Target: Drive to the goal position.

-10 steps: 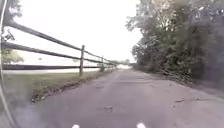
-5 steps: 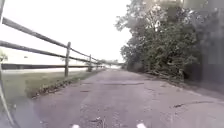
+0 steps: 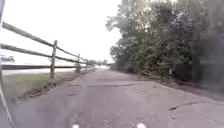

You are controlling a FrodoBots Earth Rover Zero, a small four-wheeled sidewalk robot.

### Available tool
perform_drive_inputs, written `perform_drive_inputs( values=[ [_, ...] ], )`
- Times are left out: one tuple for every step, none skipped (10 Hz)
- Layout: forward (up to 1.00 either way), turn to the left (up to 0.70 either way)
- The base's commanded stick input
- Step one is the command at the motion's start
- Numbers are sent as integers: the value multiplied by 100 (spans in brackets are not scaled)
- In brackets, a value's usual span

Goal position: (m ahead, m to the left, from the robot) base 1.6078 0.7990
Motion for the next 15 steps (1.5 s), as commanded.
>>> perform_drive_inputs(
  values=[
    [70, 0],
    [70, 0],
    [70, 0],
    [70, 0],
    [70, 0],
    [70, 0],
    [70, 0],
    [70, 0],
    [70, 0],
    [70, 0],
    [70, 0],
    [70, 0],
    [70, 0],
    [70, 0],
    [70, 0]
  ],
)
